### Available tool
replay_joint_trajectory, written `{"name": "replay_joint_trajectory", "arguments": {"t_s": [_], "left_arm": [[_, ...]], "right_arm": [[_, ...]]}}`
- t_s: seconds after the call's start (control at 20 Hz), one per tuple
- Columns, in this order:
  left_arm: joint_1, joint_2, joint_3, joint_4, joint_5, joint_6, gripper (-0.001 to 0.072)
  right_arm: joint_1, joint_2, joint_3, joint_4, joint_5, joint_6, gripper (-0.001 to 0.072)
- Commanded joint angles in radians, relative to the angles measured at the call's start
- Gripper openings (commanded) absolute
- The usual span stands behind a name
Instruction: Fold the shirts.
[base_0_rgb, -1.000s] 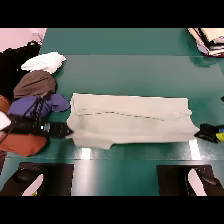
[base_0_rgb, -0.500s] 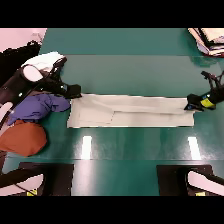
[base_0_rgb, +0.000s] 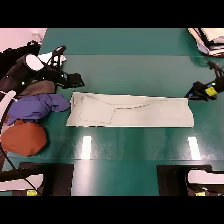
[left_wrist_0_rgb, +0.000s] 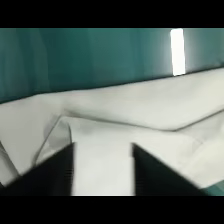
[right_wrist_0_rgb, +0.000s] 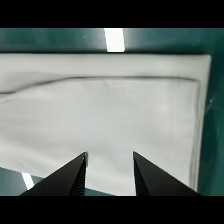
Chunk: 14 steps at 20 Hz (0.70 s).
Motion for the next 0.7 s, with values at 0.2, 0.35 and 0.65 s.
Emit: {"name": "replay_joint_trajectory", "arguments": {"t_s": [0.2,0.35,0.65], "left_arm": [[-0.028,-0.006,0.042,-0.008,-0.103,0.007,0.0022],[-0.077,-0.006,0.039,-0.005,-0.092,0.007,0.0022],[-0.157,-0.035,0.04,-0.006,-0.063,-0.011,0.0021]], "right_arm": [[-0.234,-0.011,-0.23,0.052,-0.029,-0.127,0.0591],[-0.262,-0.094,-0.276,0.171,-0.039,-0.182,0.0588],[-0.183,-0.174,-0.276,0.198,-0.042,-0.232,0.02]]}}
